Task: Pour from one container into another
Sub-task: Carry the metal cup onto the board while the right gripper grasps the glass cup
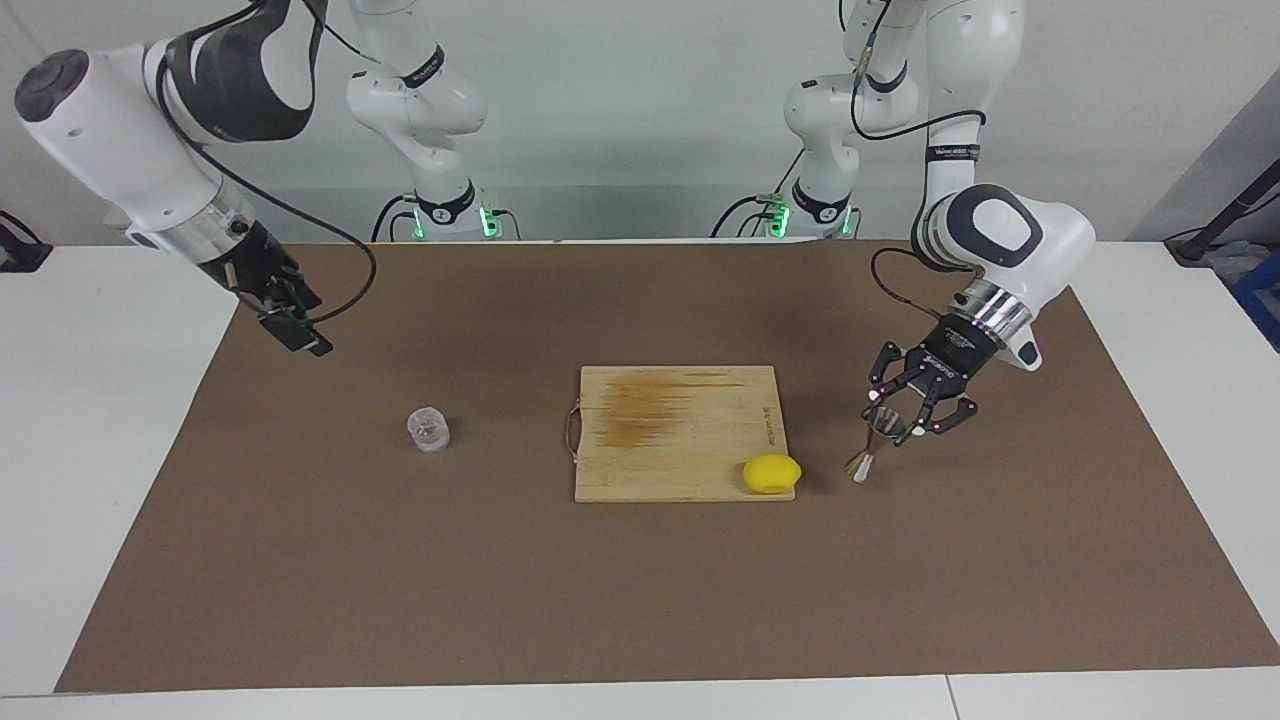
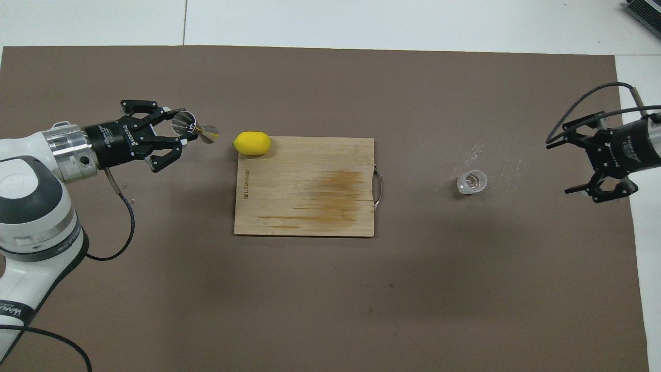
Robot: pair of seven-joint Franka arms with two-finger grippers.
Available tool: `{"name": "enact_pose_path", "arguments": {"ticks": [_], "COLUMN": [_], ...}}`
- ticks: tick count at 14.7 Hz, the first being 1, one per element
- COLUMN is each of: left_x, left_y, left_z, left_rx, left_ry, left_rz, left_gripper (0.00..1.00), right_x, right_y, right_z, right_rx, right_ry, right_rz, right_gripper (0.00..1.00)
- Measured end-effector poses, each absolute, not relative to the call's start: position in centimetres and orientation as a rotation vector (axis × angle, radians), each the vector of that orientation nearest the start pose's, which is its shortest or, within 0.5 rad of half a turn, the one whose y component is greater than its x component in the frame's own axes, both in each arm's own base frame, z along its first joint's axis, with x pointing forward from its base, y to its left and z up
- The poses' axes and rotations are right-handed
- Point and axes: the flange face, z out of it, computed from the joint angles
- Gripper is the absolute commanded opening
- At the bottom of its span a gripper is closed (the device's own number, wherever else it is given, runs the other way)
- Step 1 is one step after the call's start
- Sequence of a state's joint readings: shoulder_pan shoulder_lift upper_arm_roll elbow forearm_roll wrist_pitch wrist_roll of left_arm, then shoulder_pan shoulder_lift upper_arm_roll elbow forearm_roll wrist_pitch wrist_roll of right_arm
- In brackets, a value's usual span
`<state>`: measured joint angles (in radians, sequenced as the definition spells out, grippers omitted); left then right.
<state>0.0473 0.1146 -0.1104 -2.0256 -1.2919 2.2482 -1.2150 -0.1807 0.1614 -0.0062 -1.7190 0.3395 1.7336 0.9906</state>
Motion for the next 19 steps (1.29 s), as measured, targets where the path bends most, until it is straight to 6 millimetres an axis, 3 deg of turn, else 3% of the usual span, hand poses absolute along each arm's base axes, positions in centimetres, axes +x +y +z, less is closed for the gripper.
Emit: {"name": "enact_pose_path", "arguments": {"ticks": [3, 6, 10, 13, 16, 19], "left_x": [59.2, 58.0, 56.2, 53.5, 52.1, 51.2], "left_y": [-9.5, -15.3, -22.2, -27.9, -30.0, -31.3], "left_z": [43.8, 44.3, 44.0, 42.8, 42.0, 39.7], "left_rx": [1.248, 1.337, 1.290, 1.210, 1.154, 1.115], "left_ry": [1.769, 1.716, 1.731, 1.778, 1.814, 1.859], "left_rz": [-0.700, -0.744, -0.680, -0.631, -0.624, -0.621], "left_gripper": [0.00, 0.00, 0.00, 0.00, 0.00, 0.00], "right_x": [60.5, 61.3, 61.4, 61.7, 61.9, 62.0], "right_y": [-8.7, -9.3, -9.4, -9.2, -9.1, -8.8], "right_z": [43.8, 40.3, 34.9, 31.5, 29.5, 28.5], "right_rx": [-2.210, -2.099, -2.003, -1.952, -1.963, -1.964], "right_ry": [1.748, 1.806, 1.859, 1.862, 1.821, 1.774], "right_rz": [0.462, 0.526, 0.592, 0.642, 0.647, 0.661], "right_gripper": [0.93, 0.95, 0.97, 0.97, 0.97, 0.97]}}
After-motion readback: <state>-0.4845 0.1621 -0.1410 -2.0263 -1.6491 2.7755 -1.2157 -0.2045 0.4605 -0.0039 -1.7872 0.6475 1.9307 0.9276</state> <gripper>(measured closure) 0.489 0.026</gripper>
